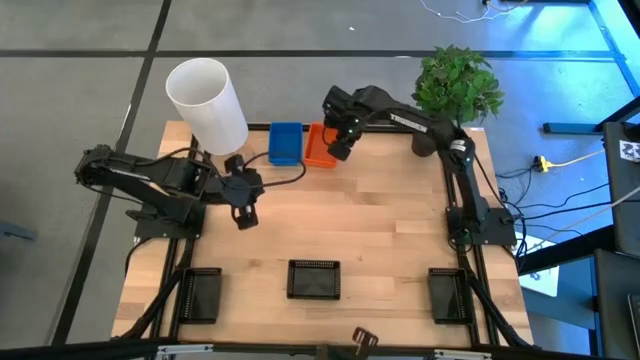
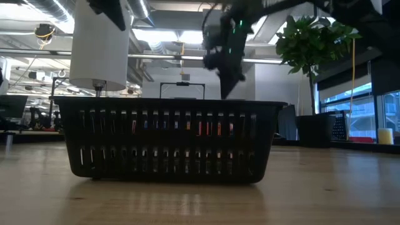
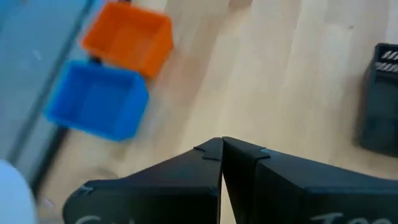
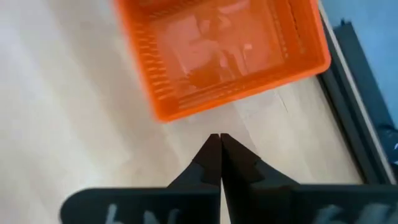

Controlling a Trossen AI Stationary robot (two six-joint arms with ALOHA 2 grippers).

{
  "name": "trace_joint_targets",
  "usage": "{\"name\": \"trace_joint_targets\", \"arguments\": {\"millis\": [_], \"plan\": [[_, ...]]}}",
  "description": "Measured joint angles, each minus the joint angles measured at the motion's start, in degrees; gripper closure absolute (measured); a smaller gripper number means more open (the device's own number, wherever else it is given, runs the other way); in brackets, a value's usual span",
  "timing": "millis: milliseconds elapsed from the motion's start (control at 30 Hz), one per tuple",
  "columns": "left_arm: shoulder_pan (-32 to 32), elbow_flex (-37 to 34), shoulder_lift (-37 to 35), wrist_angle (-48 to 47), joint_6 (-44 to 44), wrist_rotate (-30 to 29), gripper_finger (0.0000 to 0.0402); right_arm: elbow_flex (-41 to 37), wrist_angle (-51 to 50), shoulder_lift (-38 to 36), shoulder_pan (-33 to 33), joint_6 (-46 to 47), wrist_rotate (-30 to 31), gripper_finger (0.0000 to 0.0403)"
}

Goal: Stack baskets by color
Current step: Adjust the orange baskets on the table, then move the left black basket to the middle left of the table

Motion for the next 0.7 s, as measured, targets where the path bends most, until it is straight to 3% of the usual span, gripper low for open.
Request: {"name": "trace_joint_targets", "arguments": {"millis": [200,433,533,700], "plan": [[-3.37,0.0,-0.01,-9.18,-16.47,7.03,0.0401,2.2,-1.6,-7.21,5.84,-1.07,0.16,0.0403],[-11.93,0.0,-0.01,-15.07,-36.8,19.32,0.0401,1.85,-1.74,-13.91,13.85,3.46,0.14,0.0403],[-15.6,0.0,0.07,-15.05,-40.99,23.35,0.0401,1.86,-0.87,-15.57,17.08,5.6,0.14,0.0403],[-19.18,0.0,0.65,-15.53,-45.72,24.74,0.0395,1.87,1.37,-17.66,21.4,6.6,0.16,0.0403]]}}
